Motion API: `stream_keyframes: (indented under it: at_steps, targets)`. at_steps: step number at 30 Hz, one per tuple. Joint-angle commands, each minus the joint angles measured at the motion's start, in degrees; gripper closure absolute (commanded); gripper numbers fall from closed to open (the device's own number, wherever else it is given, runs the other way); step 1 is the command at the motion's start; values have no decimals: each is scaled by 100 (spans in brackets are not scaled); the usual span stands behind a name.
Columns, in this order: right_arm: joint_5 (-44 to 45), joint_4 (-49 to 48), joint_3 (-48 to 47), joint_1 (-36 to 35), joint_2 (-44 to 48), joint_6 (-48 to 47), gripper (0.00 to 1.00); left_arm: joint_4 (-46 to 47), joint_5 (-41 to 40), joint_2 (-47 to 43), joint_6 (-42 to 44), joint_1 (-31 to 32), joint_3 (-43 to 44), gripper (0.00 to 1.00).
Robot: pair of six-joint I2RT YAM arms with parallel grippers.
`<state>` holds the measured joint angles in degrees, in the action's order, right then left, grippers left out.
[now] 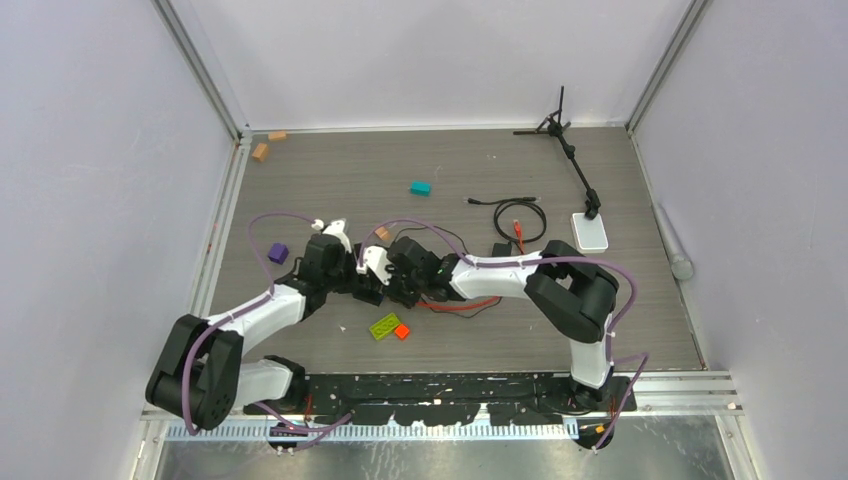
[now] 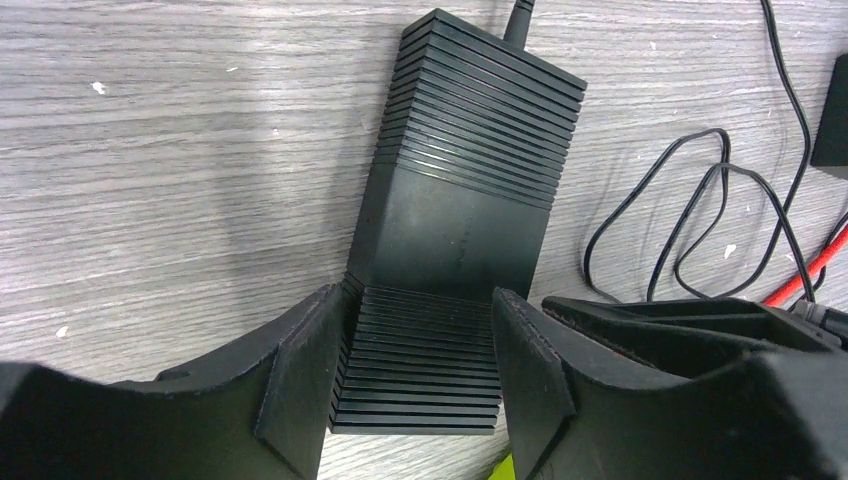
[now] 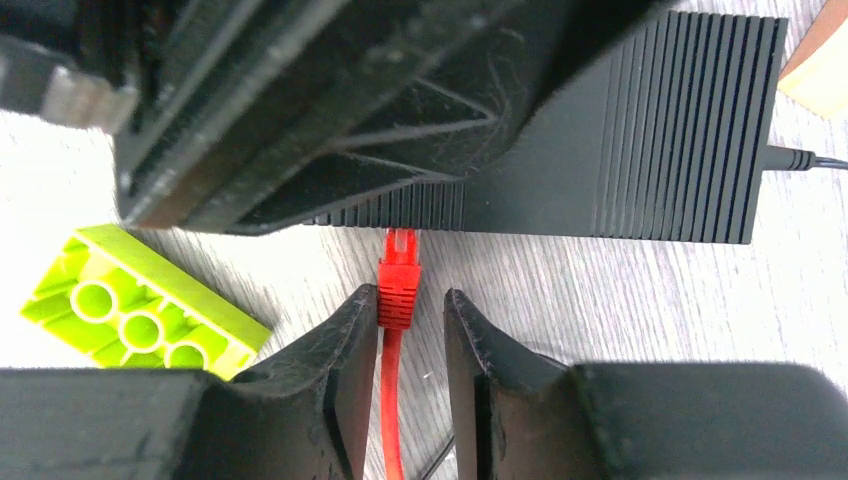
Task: Insert the plug into the switch port
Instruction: Insert the connector into the switch port.
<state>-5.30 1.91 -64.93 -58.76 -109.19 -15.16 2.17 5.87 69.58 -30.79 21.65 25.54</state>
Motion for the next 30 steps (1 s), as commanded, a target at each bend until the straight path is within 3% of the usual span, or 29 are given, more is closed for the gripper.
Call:
stream_keyframes:
  at_steps: [1, 14, 18, 30]
  targets:
    - [-276, 133, -150, 134, 31, -11, 64, 330, 241, 121, 130, -29, 206, 43]
    - [-316, -345, 322, 153, 149, 378, 64, 411, 314, 178, 138, -47, 93, 43]
    - [-262, -455, 412, 152, 208, 463, 54, 415, 335, 181, 131, -56, 78, 43]
    - [-53, -492, 755, 146, 539, 516, 61, 461, 381, 241, 127, -64, 72, 43]
